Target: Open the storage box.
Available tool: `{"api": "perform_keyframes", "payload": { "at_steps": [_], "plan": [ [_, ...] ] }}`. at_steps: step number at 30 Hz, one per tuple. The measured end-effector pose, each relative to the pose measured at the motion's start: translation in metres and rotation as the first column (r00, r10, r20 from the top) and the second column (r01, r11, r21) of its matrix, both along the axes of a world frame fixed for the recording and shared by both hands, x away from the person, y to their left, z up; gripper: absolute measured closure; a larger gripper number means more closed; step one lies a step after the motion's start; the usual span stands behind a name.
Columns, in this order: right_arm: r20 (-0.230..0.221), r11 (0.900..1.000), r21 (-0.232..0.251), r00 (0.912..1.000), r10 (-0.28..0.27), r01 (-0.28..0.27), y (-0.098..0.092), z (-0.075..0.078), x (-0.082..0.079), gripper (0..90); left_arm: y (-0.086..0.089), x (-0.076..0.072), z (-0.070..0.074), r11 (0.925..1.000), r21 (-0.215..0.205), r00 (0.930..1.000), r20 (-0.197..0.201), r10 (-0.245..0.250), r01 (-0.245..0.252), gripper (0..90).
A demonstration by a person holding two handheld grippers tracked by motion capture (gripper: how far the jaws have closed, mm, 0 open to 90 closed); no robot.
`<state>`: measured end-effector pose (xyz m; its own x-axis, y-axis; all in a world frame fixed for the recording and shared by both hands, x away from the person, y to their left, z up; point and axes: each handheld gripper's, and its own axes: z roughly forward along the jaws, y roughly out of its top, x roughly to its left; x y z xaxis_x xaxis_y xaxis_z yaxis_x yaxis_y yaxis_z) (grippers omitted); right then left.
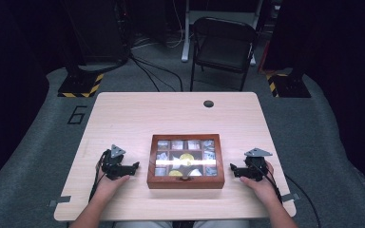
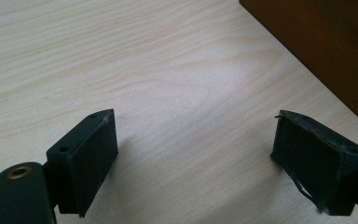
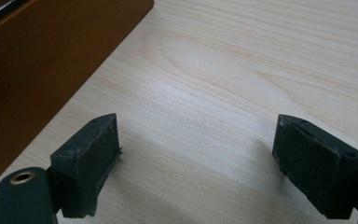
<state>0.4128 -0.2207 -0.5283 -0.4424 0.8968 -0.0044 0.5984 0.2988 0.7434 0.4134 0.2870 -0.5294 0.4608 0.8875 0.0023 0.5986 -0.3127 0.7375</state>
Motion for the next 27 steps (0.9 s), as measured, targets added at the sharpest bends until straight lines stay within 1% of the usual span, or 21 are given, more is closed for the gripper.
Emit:
{"api": "perform_keyframes", "payload": {
  "at_steps": [1, 3, 8, 10, 14, 15, 16, 22, 25, 27],
  "plan": [
    [0.0, 1.0, 0.0, 1.0, -0.001, 0.001, 0.0001, 0.0, 0.0, 13.8, 0.0, 0.0003, 0.0, 1.0, 0.0, 1.0, -0.002, -0.007, 0.007, 12.5],
    [-0.001, 1.0, 0.005, 1.0, -0.004, 0.004, 0.0006, 0.0, 0.0, 13.8, -0.0001, 0.0003, -0.0001, 1.0, -0.001, 1.0, -0.001, -0.007, 0.007, 11.9],
    [0.0, 1.0, -0.002, 1.0, -0.004, 0.004, 0.0003, 0.0001, -0.0003, 13.8, -0.0001, 0.0003, -0.0001, 1.0, -0.001, 1.0, 0.0, -0.006, 0.006, 12.0],
    [-0.001, 1.0, 0.005, 0.9999, -0.013, 0.013, 0.0012, 0.0, -0.0008, 13.9, 0.0, 0.0006, 0.0, 1.0, 0.001, 1.0, 0.001, -0.007, 0.007, 12.0],
    [-0.001, 1.0, -0.004, 1.0, -0.007, 0.007, 0.0004, 0.0001, -0.0017, 15.0, -0.0005, 0.0012, -0.0003, 1.0, -0.001, 1.0, 0.005, -0.003, 0.003, 12.0],
    [-0.001, 1.0, -0.001, 1.0, -0.002, 0.002, 0.0003, 0.0003, -0.0021, 15.5, -0.0006, 0.0015, -0.0005, 1.0, -0.001, 1.0, 0.008, -0.003, 0.003, 12.0],
    [0.0, 1.0, 0.003, 1.0, -0.006, 0.006, 0.0006, 0.0001, -0.0025, 15.7, -0.0006, 0.0015, -0.0003, 1.0, -0.003, 1.0, 0.003, -0.004, 0.004, 12.0],
    [0.003, 1.0, 0.002, 1.0, -0.003, 0.003, 0.0004, 0.0002, -0.0025, 16.1, -0.0006, 0.0015, -0.0002, 1.0, -0.003, 1.0, 0.003, -0.004, 0.004, 12.3],
    [0.004, 1.0, 0.002, 1.0, -0.003, 0.003, 0.001, 0.0004, -0.0039, 18.6, -0.0006, 0.0011, -0.0002, 1.0, -0.001, 1.0, 0.005, -0.005, 0.005, 12.5],
    [0.01, 1.0, 0.007, 0.9999, 0.008, -0.008, 0.0016, 0.0007, -0.0057, 23.3, -0.0005, 0.0003, 0.0003, 1.0, -0.003, 1.0, 0.0, -0.004, 0.004, 12.9]
  ]
}}
